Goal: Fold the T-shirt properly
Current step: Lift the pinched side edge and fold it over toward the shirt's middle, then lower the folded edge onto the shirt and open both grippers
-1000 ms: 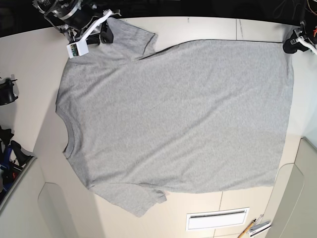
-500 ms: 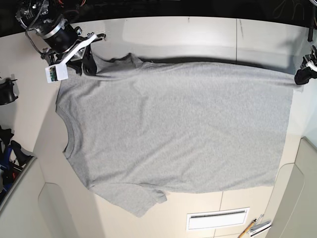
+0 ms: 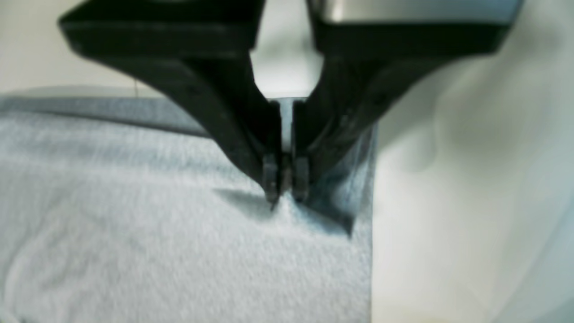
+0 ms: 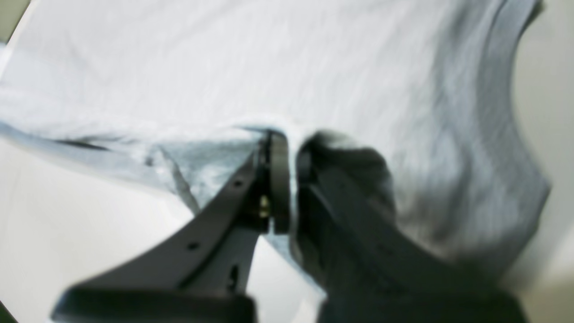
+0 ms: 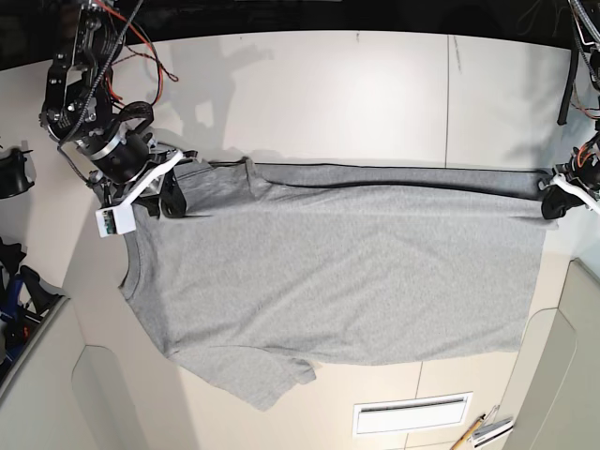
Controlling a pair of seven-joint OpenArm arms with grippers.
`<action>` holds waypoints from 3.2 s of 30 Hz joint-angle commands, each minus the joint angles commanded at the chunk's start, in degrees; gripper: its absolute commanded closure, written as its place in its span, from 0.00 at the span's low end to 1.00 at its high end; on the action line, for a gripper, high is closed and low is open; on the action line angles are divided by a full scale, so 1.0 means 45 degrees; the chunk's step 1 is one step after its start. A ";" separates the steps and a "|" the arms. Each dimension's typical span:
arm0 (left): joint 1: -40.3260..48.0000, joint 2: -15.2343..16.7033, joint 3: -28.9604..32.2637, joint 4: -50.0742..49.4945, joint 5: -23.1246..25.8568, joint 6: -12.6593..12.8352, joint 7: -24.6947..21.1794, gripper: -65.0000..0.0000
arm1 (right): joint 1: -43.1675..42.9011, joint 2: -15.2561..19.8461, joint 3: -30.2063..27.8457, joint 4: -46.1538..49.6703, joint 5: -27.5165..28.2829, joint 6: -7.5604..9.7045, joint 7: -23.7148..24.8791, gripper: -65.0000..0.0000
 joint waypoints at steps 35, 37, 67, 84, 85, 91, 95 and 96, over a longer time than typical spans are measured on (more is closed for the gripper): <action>-0.0087 0.0578 -0.2365 -0.1948 -0.2390 0.0000 0.2108 0.26 | -0.0418 0.0029 0.5994 -0.1477 0.2385 0.0165 -0.1229 0.33; -0.0087 0.0709 -0.2365 -0.1948 -0.2351 0.0000 0.2108 0.26 | -0.0442 0.0029 0.5887 -0.2074 0.2419 0.0219 -0.1122 0.33; -0.0136 0.1617 -0.0656 -0.1957 0.0661 0.0411 0.0180 0.32 | 0.0408 -0.0991 0.3507 -0.4265 0.2681 0.1331 -0.0418 0.46; -0.0335 0.1462 -0.0704 -0.1030 0.0554 0.0000 0.1729 1.00 | 0.0257 -0.0340 0.4964 -0.4017 0.3968 0.2259 -0.2113 1.00; -0.0301 0.1481 -0.0719 -0.0826 0.0500 0.0000 0.1957 1.00 | 0.0131 -0.0214 0.5022 -0.4017 0.4274 0.2259 -0.2225 1.00; 0.0733 0.1472 -0.0777 0.0340 -0.0117 0.0000 0.2589 1.00 | -0.1166 0.0107 0.5032 -0.3827 0.4945 0.2346 -0.2302 1.00; 0.1778 0.1477 -0.0777 0.0976 -0.0131 0.0000 0.2589 1.00 | -0.2254 0.0102 0.5032 -0.2875 0.4993 0.2356 -0.2365 1.00; 0.2040 0.1472 -0.0777 0.1190 -0.0136 0.0000 0.2589 1.00 | -0.2506 0.0102 0.5032 -0.2526 0.4993 0.2356 -0.2424 1.00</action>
